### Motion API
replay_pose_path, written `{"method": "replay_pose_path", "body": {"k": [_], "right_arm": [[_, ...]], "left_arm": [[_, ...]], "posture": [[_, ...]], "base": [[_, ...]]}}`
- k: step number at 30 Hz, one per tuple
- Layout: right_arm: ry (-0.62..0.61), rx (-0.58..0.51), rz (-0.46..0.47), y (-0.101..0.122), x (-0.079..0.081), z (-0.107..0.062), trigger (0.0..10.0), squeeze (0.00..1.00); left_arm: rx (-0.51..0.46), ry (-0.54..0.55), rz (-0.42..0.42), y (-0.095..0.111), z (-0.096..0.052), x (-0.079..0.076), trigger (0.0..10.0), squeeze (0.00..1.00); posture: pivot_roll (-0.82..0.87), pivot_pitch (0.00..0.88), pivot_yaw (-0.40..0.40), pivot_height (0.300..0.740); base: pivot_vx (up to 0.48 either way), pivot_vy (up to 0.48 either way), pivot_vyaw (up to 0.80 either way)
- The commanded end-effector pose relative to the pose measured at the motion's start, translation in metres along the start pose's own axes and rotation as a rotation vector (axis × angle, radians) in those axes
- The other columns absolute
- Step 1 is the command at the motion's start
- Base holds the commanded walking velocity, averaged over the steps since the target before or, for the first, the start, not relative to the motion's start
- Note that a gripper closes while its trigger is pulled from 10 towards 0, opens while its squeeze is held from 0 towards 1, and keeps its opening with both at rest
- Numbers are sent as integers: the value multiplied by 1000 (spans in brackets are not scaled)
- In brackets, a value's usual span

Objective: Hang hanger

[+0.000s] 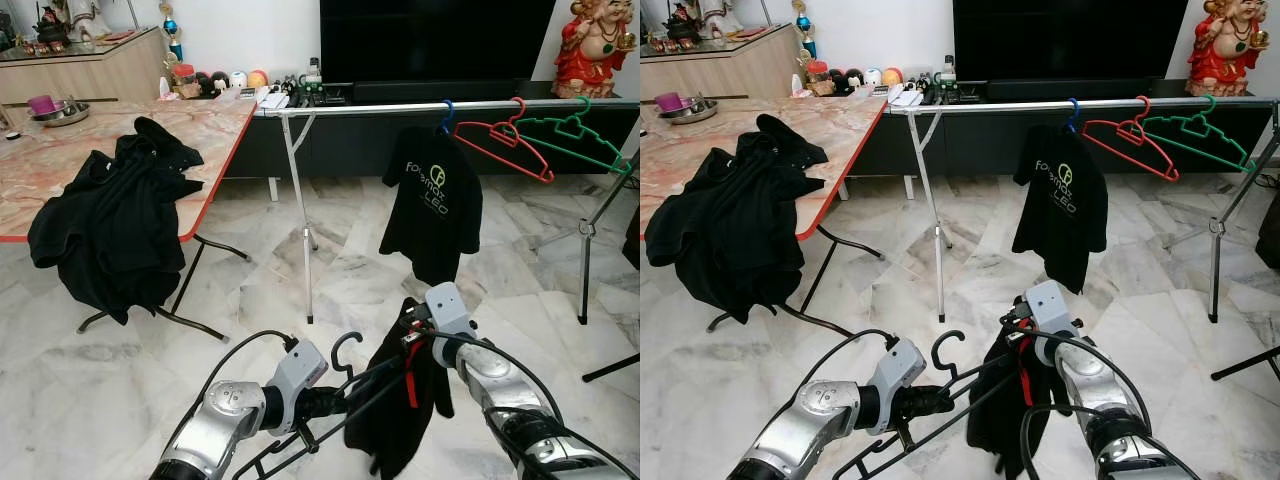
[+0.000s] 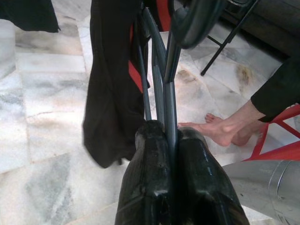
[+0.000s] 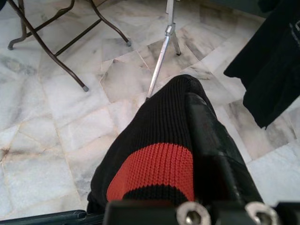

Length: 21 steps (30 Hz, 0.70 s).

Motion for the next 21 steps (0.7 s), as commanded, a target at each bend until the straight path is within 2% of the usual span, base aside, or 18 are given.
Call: {"method": "replay_pose_path", "body": {"k": [1, 4, 7, 9, 10, 11, 13, 15, 17, 19, 21], "right_arm": [[16, -44, -38, 9, 3, 2, 10000, 0], [29, -50, -67, 10, 5, 2, 10000, 0], [22, -35, -49, 7, 3, 1, 10000, 0], [31, -45, 50, 8, 3, 2, 10000, 0], [31, -45, 50, 8, 3, 2, 10000, 0], [51, -65, 111, 11, 6, 2, 10000, 0], [77, -94, 175, 15, 12, 3, 10000, 0], [87, -113, 199, 17, 14, 4, 10000, 0], [122, -161, 292, 25, 21, 5, 10000, 0], [137, -176, 314, 29, 24, 5, 10000, 0], [123, -170, 276, 30, 24, 5, 10000, 0]], "left_arm": [[-13, -27, 7, 5, -1, -4, 10000, 0], [-18, -24, 5, 6, -2, -3, 10000, 0], [-21, -14, 4, 6, -4, -1, 10000, 0], [-5, 16, 10, 3, -4, 3, 10000, 0], [-5, 16, 10, 3, -4, 3, 10000, 0], [2, 29, 8, 0, -3, 3, 10000, 0], [0, 35, 4, 0, 0, 3, 10000, 0], [-3, 39, 1, 0, 1, 3, 10000, 0], [-20, 86, -8, 2, 4, 7, 10000, 0], [-17, 115, -9, 3, 4, 11, 10000, 0], [4, 148, -2, 1, 2, 15, 10000, 0]], "posture": [[85, 8, 18, 740], [85, 8, 16, 740], [87, 9, 14, 740], [84, 12, 15, 740], [84, 12, 15, 740], [82, 12, 15, 740], [76, 15, 16, 740], [76, 15, 16, 740], [73, 20, 17, 740], [73, 20, 17, 740], [68, 20, 21, 740]], "base": [[0, 0, 0], [0, 0, 0], [0, 0, 0], [0, 0, 0], [0, 0, 0], [0, 0, 0], [0, 0, 0], [0, 0, 0], [0, 0, 0], [0, 0, 0], [0, 0, 0]]}}
Point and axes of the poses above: a point about 5 cm out from each wrist's last joint towards the gripper, its own z axis pointing out of the wrist towards the gripper, its own y axis along the axis of the wrist's last joint, x = y × z, the point moved 3 cm from there along z, pointing out of the wrist towards the gripper, and after that the axes turned 12 degrees about -z, right-handed, at the moved point
